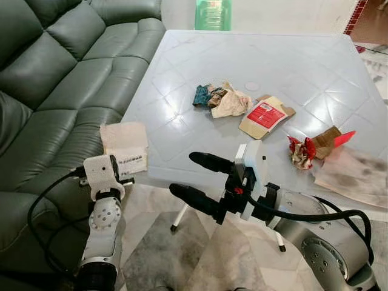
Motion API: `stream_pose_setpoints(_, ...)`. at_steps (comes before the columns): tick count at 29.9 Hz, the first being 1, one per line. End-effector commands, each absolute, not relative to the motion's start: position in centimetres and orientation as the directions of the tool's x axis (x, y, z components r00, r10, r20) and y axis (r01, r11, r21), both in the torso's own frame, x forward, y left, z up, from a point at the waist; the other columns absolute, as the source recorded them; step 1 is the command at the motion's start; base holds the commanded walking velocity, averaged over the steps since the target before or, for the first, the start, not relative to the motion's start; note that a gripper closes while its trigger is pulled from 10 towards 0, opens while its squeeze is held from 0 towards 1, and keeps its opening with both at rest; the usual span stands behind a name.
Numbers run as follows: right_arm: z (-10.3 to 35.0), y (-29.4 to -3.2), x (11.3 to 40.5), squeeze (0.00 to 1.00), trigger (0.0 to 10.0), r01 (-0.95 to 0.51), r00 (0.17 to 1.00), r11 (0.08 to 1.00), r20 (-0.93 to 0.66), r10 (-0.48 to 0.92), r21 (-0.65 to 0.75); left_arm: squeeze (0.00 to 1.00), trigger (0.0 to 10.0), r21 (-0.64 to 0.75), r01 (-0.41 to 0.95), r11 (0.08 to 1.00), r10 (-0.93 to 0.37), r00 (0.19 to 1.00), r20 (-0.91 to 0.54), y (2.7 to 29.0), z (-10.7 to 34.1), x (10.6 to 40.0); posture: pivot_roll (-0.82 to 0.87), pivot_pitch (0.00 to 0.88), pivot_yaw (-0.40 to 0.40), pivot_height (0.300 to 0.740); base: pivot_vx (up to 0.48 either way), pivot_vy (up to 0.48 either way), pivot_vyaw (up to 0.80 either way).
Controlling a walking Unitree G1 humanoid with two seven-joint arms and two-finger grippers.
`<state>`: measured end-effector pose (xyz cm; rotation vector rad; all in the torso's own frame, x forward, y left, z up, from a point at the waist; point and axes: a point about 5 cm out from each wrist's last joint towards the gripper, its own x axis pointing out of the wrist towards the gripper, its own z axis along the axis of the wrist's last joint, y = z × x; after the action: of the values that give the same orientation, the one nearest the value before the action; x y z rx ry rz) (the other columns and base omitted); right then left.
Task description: Picking trash to rubbish bin
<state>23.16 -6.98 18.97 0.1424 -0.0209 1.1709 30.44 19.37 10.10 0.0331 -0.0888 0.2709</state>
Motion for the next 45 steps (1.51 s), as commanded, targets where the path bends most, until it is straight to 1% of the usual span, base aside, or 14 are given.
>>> stream_pose_setpoints(1,19.1,-6.9,23.2,0.0,10.0,-0.922,0.386,0.378,0.096,0.918,0.088,0.0,0.0,0.045,-0.241,0.969,0.229,0.955,0.188,18.8,12.2,31.0,-0.08,0.101,0.022,0.74,0.0,0.0,0.0)
stream_pose_setpoints(4,19.1,-7.0,23.5,0.0,10.0,-0.916,0.399,0.393,0.097,0.912,0.081,0.0,0.0,0.059,-0.195,0.979,0.172,0.946,0.274,17.7,14.5,32.0,-0.08,0.098,0.026,0.74,0.0,0.0,0.0)
stream_pose_setpoints(14,18.9,-6.9,23.8,0.0,10.0,-0.906,0.423,0.418,0.099,0.9,0.072,0.0,0.0,0.081,-0.162,0.983,0.118,0.912,0.394,15.9,17.6,32.8,-0.08,0.096,0.031,0.74,0.0,0.0,0.0)
stream_pose_setpoints(20,19.0,-7.1,24.5,0.0,10.0,-0.88,0.474,0.472,0.111,0.873,0.051,0.0,0.0,0.01,-0.092,0.996,0.081,0.921,0.38,14.8,18.1,33.1,-0.08,0.092,0.033,0.74,0.0,0.0,0.0)
stream_pose_setpoints(21,19.1,-7.3,25.1,0.0,10.0,-0.851,0.524,0.524,0.118,0.843,0.036,0.0,0.0,0.013,-0.074,0.997,0.063,0.916,0.395,14.6,18.4,33.0,-0.08,0.09,0.034,0.74,0.0,0.0,0.0)
stream_pose_setpoints(22,19.3,-7.9,26.3,0.0,10.0,-0.786,0.615,0.618,0.128,0.778,0.019,0.0,0.0,0.024,-0.06,0.998,0.045,0.909,0.415,14.3,18.8,32.7,-0.08,0.09,0.036,0.74,0.0,0.0,0.0)
stream_pose_setpoints(24,19.3,-8.1,26.7,0.0,10.0,-0.761,0.644,0.649,0.133,0.753,0.011,0.0,0.0,0.034,-0.057,0.998,0.037,0.907,0.42,14.3,18.9,32.6,-0.08,0.09,0.036,0.74,0.0,0.0,0.0)
stream_pose_setpoints(25,19.4,-8.9,27.9,0.0,10.0,-0.68,0.724,0.733,0.136,0.676,-0.019,0.0,0.0,0.055,-0.05,0.997,0.023,0.91,0.413,14.1,18.7,32.1,-0.06,0.086,0.045,0.74,0.0,0.0,0.0)
stream_pose_setpoints(28,19.8,-10.0,29.2,0.0,10.0,-0.548,0.817,0.832,0.159,0.555,-0.087,0.0,0.0,0.072,-0.036,0.997,0.006,0.924,0.383,14.0,17.7,31.2,-0.05,0.082,0.064,0.74,0.0,0.0,0.0)
stream_pose_setpoints(32,20.0,-10.5,29.8,0.0,10.0,-0.478,0.853,0.87,0.173,0.492,-0.119,0.0,0.0,0.079,-0.009,0.997,-0.019,0.934,0.357,13.8,17.0,30.7,-0.04,0.082,0.074,0.74,0.0,0.0,0.0)
stream_pose_setpoints(34,19.8,-11.5,30.6,0.0,10.0,-0.351,0.91,0.916,0.162,0.382,-0.193,0.0,0.0,0.082,0.044,0.996,-0.068,0.944,0.324,13.1,16.3,30.2,-0.04,0.081,0.088,0.74,0.0,0.0,0.0)
stream_pose_setpoints(35,19.5,-12.6,31.2,0.0,10.0,-0.226,0.95,0.94,0.153,0.27,-0.257,0.0,0.0,0.072,0.121,0.99,-0.137,0.945,0.296,12.1,15.8,29.8,-0.04,0.08,0.092,0.74,0.0,0.0,0.0)
stream_pose_setpoints(41,18.6,-14.1,31.5,0.0,10.0,-0.096,0.98,0.952,0.139,0.141,-0.29,0.0,0.0,0.027,0.278,0.96,-0.275,0.926,0.259,10.4,15.3,29.1,-0.03,0.077,0.102,0.74,0.0,0.0,0.0)
stream_pose_setpoints(45,16.8,-16.5,32.1,0.0,10.0,0.077,0.996,0.942,0.077,-0.055,-0.327,0.0,0.0,0.03,0.325,0.945,-0.322,0.914,0.248,9.8,15.4,29.0,-0.03,0.073,0.108,0.74,0.0,0.0,0.0)
